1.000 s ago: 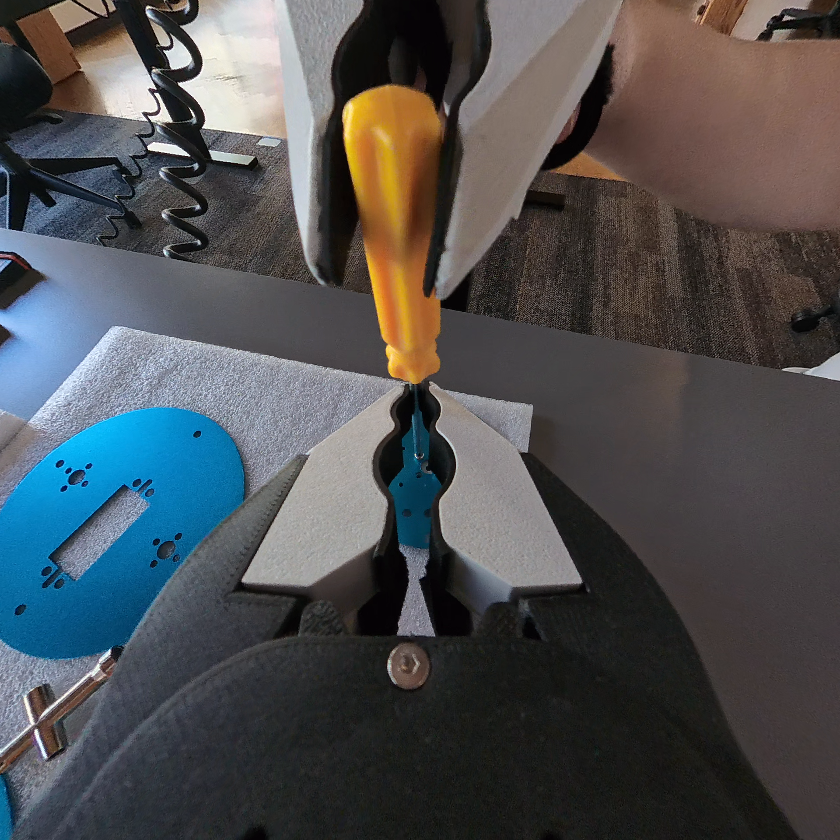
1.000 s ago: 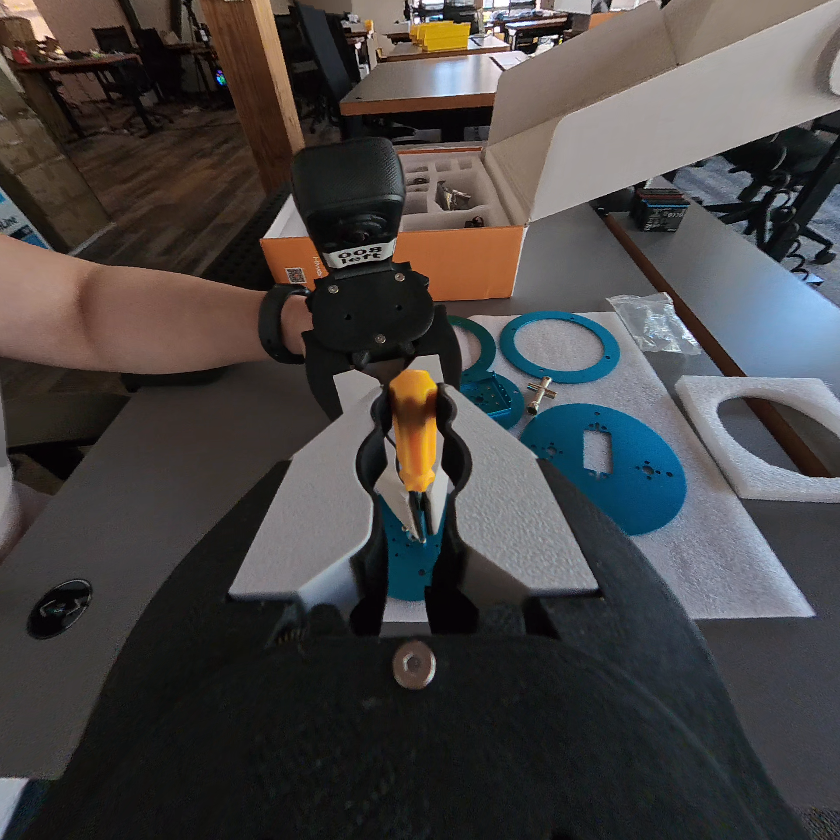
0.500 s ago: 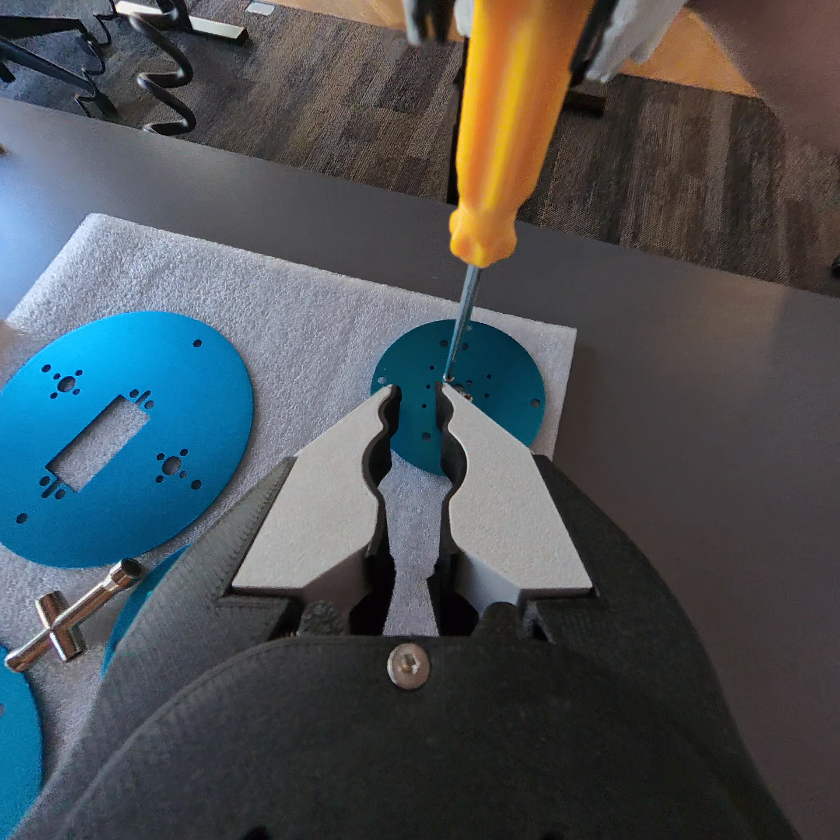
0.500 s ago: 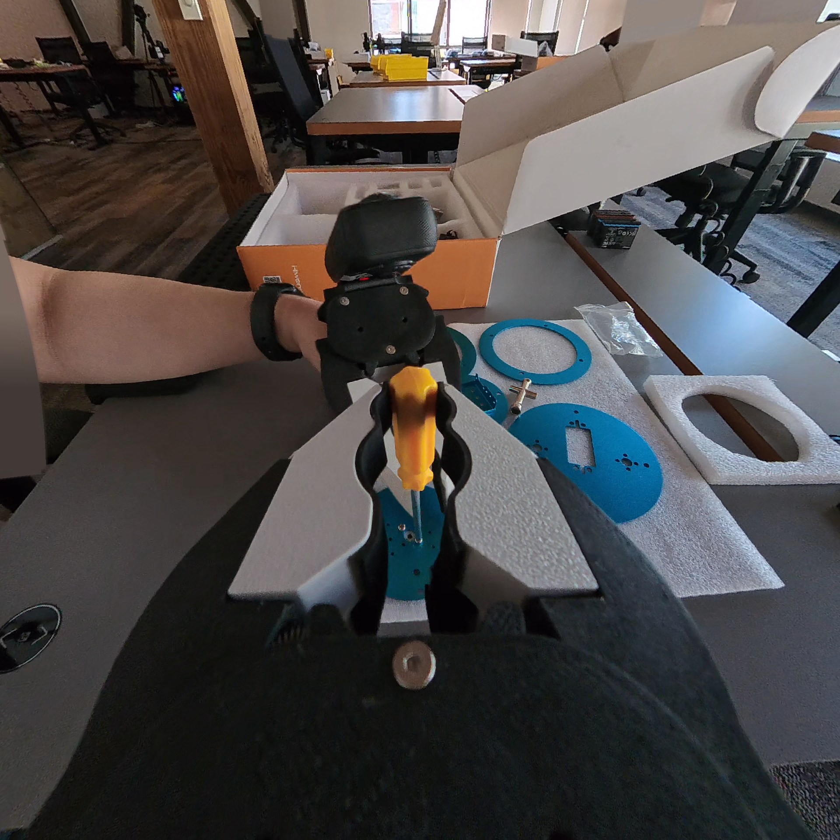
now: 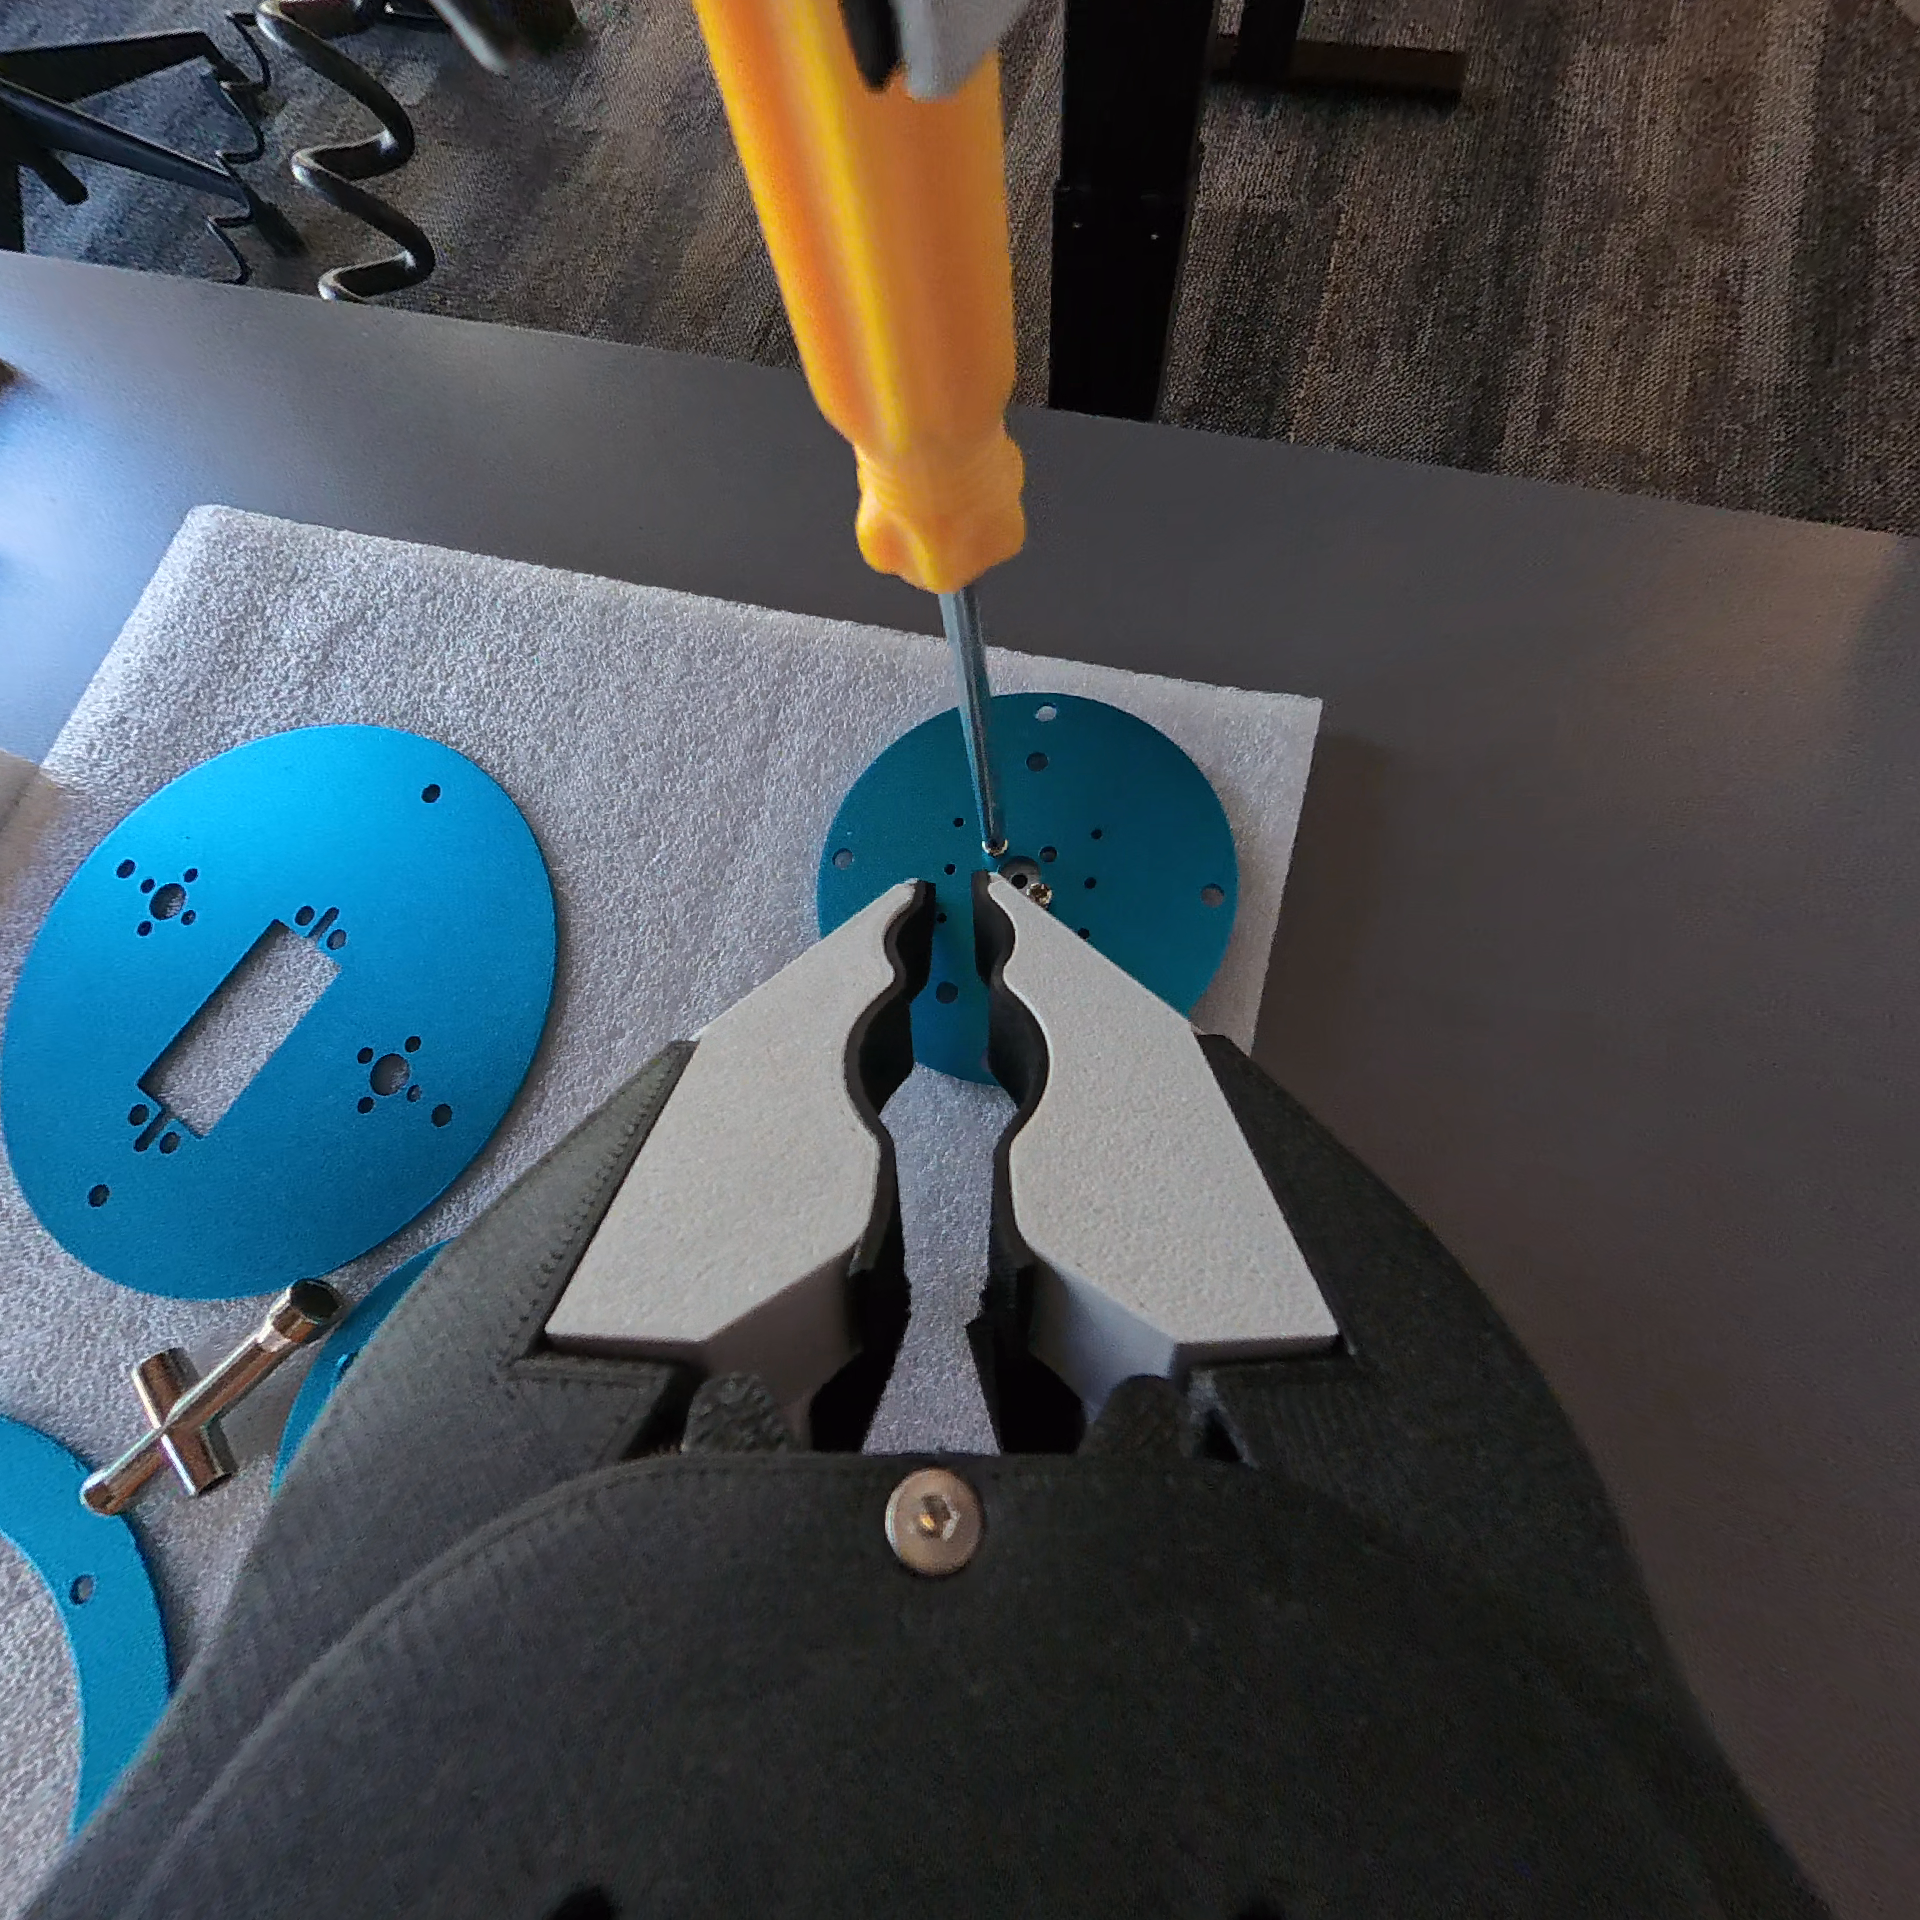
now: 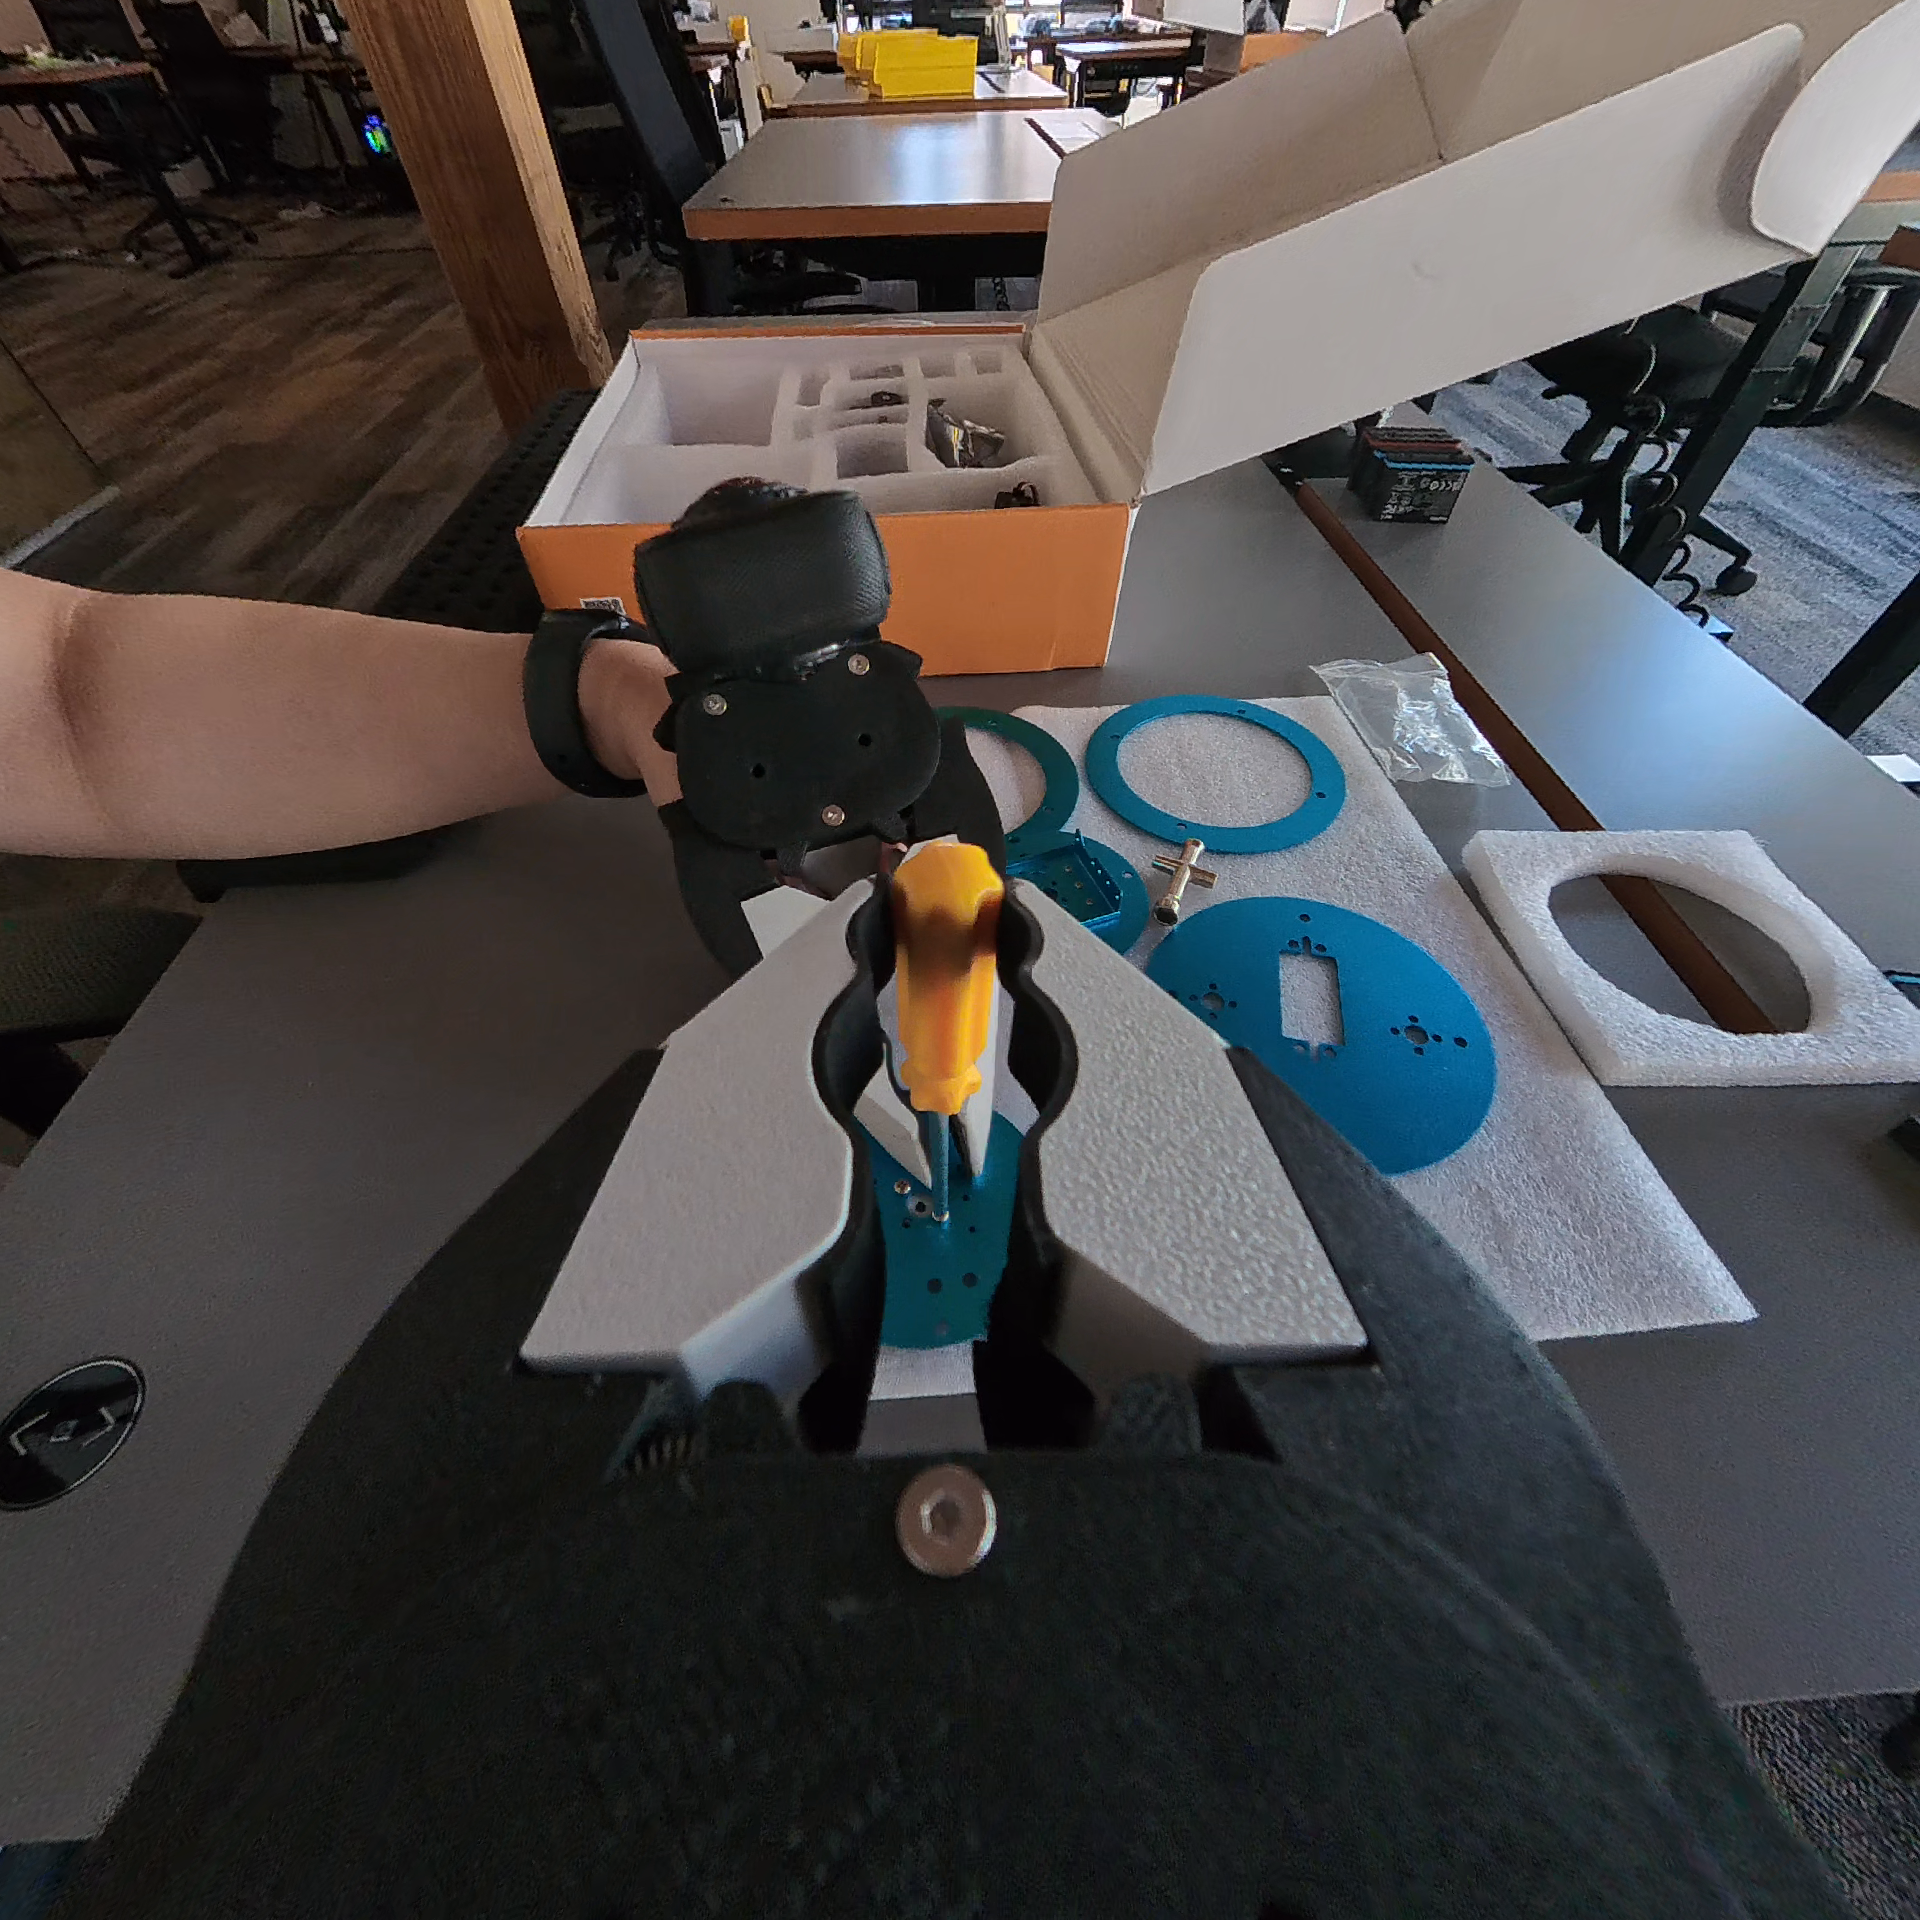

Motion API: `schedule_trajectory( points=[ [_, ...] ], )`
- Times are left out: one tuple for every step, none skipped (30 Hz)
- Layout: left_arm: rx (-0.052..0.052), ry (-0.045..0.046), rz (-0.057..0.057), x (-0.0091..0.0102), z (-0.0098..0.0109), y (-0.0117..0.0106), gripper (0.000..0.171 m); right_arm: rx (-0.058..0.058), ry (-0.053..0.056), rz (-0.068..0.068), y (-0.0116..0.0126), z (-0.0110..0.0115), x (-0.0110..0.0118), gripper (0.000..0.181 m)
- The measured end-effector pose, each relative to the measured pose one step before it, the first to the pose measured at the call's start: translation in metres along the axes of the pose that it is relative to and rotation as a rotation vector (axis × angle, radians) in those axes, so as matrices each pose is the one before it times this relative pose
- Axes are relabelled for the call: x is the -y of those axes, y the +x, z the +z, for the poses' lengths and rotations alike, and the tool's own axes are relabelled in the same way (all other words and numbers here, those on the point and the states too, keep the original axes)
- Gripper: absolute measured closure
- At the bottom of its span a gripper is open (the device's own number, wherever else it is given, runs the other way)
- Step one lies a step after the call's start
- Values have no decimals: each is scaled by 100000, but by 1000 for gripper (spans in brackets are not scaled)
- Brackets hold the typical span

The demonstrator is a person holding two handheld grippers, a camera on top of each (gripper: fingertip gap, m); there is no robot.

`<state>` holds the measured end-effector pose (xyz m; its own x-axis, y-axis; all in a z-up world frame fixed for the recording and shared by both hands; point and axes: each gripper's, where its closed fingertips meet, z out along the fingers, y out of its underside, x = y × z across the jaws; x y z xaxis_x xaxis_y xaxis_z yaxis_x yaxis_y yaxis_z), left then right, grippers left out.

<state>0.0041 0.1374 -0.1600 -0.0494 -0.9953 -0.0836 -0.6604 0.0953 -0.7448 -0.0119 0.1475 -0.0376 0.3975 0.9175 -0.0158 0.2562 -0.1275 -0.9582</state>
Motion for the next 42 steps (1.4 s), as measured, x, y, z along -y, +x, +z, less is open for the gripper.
schedule_trajectory(
  points=[
    [-86,-69,-403,3,-4,19,166,-352,-260,-129,-10,31,-2,163],
    [49,41,-78,-1,9,9,166,-1076,-320,272,48,10,-15,162],
    [199,12,324,0,-8,0,166,-2449,-385,102,178,-30,-35,163],
    [324,-93,406,-5,6,16,166,-2279,-126,600,88,-56,-33,162],
    [349,-33,308,-2,2,30,167,-2414,366,936,36,-48,-15,163],
    [263,-12,351,6,-3,18,167,-3382,712,606,109,-49,-5,163],
    [116,-47,180,4,3,10,167,-3793,805,757,138,-55,-4,163],
    [-22,-18,-2,-9,5,14,168,-5471,503,1997,394,-59,-31,163],
    [-96,42,-247,4,4,11,168,-7774,536,3651,741,-88,-82,163],
    [-65,36,-263,-4,-4,8,168,-6851,1221,3368,588,-72,-68,162],
    [3,35,58,6,2,5,168,-6202,1099,2825,480,-122,-65,162],
    [-6,34,160,-8,1,1,168,-3426,1273,1583,71,-97,22,163],
    [-46,66,74,-10,-4,13,168,1162,1355,-653,-607,-41,131,163],
    [-128,110,-15,-15,7,2,168,6574,793,-3645,-1402,51,129,164],
    [-218,103,-143,-17,6,13,168,5019,-608,-3909,-1081,131,-8,163],
    [-208,117,-205,-9,1,-4,168,417,-1425,-1139,-189,36,28,163],
    [-117,68,-178,-14,-3,1,168,2241,-2009,-1609,-283,30,-31,163],
    [-33,105,-138,6,0,-5,168,1118,-1851,-1559,-1,-14,-52,163],
    [-66,186,-190,4,-9,4,168,-424,-1340,-694,311,-57,-47,164],
    [-102,213,-244,13,1,-7,168,888,-1150,1034,95,-46,-67,164],
    [-112,248,-277,11,-5,-3,168,-1497,-934,2309,317,-78,-80,164],
    [-152,400,-422,25,-1,-7,168,-4447,-327,924,537,-99,-79,163],
    [-253,503,-604,37,-8,-21,168,-4263,132,1062,356,-65,-76,163],
    [-407,486,-810,26,-3,-14,168,-4076,697,1892,270,-45,-25,164],
    [-610,400,-953,21,-16,4,168,-3174,974,1013,97,-8,12,164],
    [-638,232,-939,21,-48,-25,167,-1574,894,-860,-148,17,46,164],
    [-421,431,-1447,86,-82,-101,162,-139,387,-1883,-307,48,53,164],
    [-568,1656,-1927,349,-161,-79,154,-116,-258,-1537,-212,68,47,164],
    [-1792,3592,-1841,695,-248,141,150,113,-599,-722,-124,65,20,164],
    [-2175,4928,-1424,982,-274,293,146,348,-640,28,-31,59,14,164],
    [-1720,4750,-499,1002,-251,333,145,362,-473,529,41,44,-9,164],
    [-113,3639,413,871,-170,157,145,517,-253,760,55,33,2,164],
    [1564,2917,1130,722,-87,-59,147,513,-198,947,49,33,-1,164],
    [1861,2460,1848,594,-13,-65,152,430,-102,753,67,38,-7,164],
    [1334,1555,2475,368,49,24,159,426,61,799,86,47,6,164],
    [1757,72,2381,39,90,-95,164,737,73,1079,81,35,15,164],
    [883,-325,1184,-112,100,-64,168,844,-296,798,163,20,-31,164],
    [-696,433,-641,10,6,35,169,3429,-222,-329,-82,1,-34,163],
    [-1933,139,-1366,-14,-63,98,169,5700,322,-1261,-289,-32,2,164],
    [-1794,-41,-970,-21,-51,100,169,7000,114,-1163,-358,14,-127,164],
    [-379,-92,125,-22,-49,-4,169,4520,799,836,105,66,-88,154],
    [-222,94,996,-13,-7,73,169,4553,1697,1427,104,34,85,145]
  ],
)
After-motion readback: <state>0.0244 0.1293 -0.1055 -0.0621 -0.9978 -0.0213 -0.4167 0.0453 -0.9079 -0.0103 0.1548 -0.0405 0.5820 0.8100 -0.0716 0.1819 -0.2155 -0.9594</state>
